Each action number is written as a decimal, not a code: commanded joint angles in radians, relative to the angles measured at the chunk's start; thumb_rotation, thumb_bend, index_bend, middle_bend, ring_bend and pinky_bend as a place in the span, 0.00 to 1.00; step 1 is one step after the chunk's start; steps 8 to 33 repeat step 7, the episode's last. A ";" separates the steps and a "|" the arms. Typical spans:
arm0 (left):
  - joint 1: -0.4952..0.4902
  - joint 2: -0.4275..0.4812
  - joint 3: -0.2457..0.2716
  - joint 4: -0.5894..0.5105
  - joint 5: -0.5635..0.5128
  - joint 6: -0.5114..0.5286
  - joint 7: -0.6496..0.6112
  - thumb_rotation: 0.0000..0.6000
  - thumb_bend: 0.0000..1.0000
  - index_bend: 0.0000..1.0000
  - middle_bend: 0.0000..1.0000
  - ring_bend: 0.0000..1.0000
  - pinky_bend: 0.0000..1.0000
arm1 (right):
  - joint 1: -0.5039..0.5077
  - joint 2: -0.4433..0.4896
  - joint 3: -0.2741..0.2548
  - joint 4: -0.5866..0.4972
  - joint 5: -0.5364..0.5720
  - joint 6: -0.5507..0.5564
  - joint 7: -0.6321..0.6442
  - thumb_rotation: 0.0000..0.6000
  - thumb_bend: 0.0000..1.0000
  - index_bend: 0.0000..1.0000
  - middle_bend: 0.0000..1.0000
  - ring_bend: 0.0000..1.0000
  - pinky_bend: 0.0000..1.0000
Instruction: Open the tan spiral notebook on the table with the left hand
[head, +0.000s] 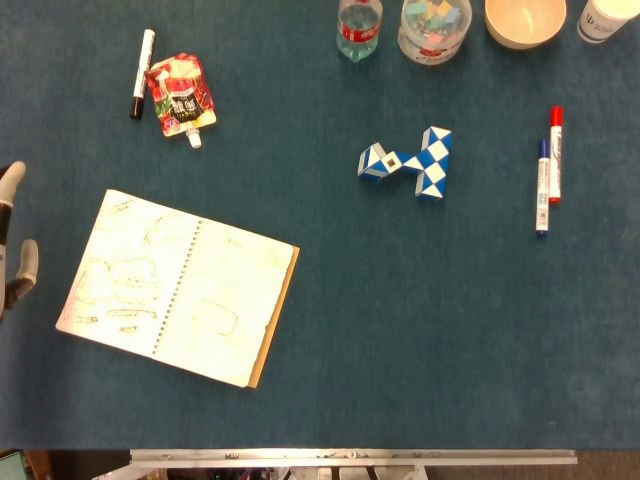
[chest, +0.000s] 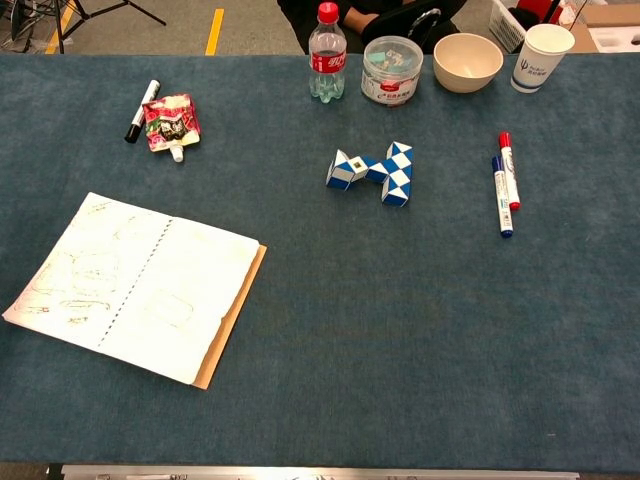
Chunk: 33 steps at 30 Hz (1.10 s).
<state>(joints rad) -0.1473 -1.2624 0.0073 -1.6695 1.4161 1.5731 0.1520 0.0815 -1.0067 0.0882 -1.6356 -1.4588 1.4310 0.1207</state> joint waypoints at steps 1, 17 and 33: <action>0.009 -0.005 -0.002 0.006 0.011 0.009 0.000 1.00 0.44 0.07 0.13 0.12 0.15 | 0.002 -0.001 -0.001 -0.005 0.001 -0.003 -0.007 1.00 0.40 0.34 0.28 0.21 0.31; 0.014 0.006 -0.010 -0.009 0.021 -0.004 0.008 1.00 0.44 0.07 0.13 0.12 0.15 | 0.002 -0.006 -0.001 -0.012 0.003 0.001 -0.017 1.00 0.40 0.34 0.28 0.21 0.31; 0.014 0.006 -0.010 -0.009 0.021 -0.004 0.008 1.00 0.44 0.07 0.13 0.12 0.15 | 0.002 -0.006 -0.001 -0.012 0.003 0.001 -0.017 1.00 0.40 0.34 0.28 0.21 0.31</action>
